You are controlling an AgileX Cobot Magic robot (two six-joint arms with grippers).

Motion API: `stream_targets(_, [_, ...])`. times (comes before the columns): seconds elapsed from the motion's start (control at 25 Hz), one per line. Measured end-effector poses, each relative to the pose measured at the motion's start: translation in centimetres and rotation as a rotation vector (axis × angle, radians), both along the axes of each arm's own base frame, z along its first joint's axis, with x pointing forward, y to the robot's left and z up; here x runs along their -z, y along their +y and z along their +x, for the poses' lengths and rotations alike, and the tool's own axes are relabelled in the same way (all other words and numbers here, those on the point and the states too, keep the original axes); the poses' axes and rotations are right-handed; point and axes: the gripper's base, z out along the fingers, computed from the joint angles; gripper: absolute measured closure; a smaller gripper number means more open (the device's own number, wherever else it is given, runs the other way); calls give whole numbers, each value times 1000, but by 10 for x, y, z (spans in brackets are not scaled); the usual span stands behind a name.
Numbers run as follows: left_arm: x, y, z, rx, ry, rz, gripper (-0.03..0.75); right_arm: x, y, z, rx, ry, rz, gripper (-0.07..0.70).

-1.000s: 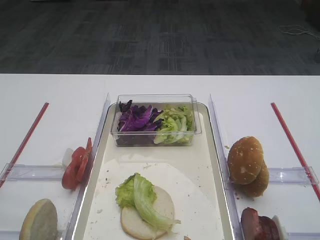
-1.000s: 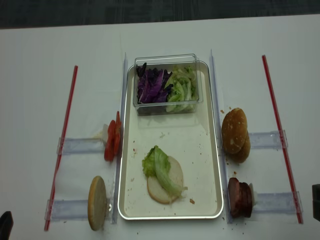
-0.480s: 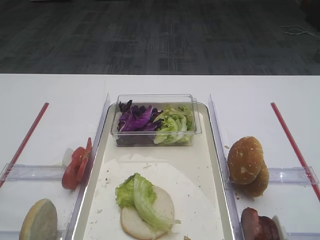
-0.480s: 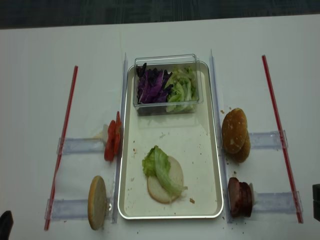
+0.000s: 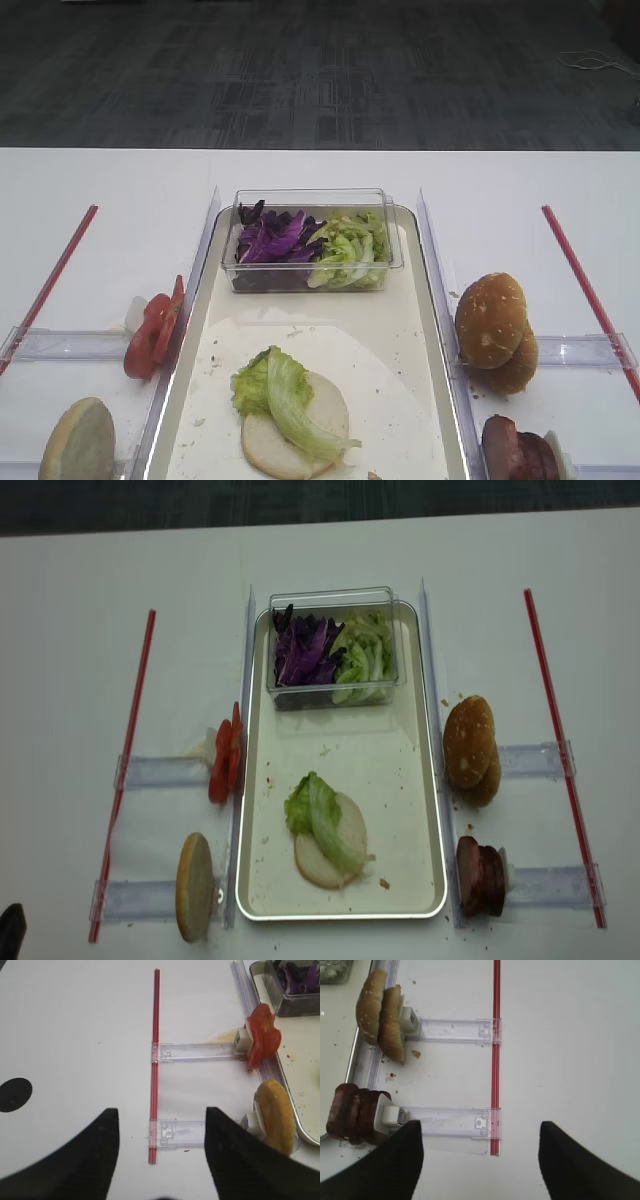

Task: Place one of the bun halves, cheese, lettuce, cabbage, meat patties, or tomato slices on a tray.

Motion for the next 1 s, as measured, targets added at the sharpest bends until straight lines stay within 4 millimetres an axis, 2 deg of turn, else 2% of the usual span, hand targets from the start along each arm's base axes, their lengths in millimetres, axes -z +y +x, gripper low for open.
stream_targets(1.0, [0, 0, 0, 0, 0, 0, 324, -4, 2, -37, -1, -241, -10, 136])
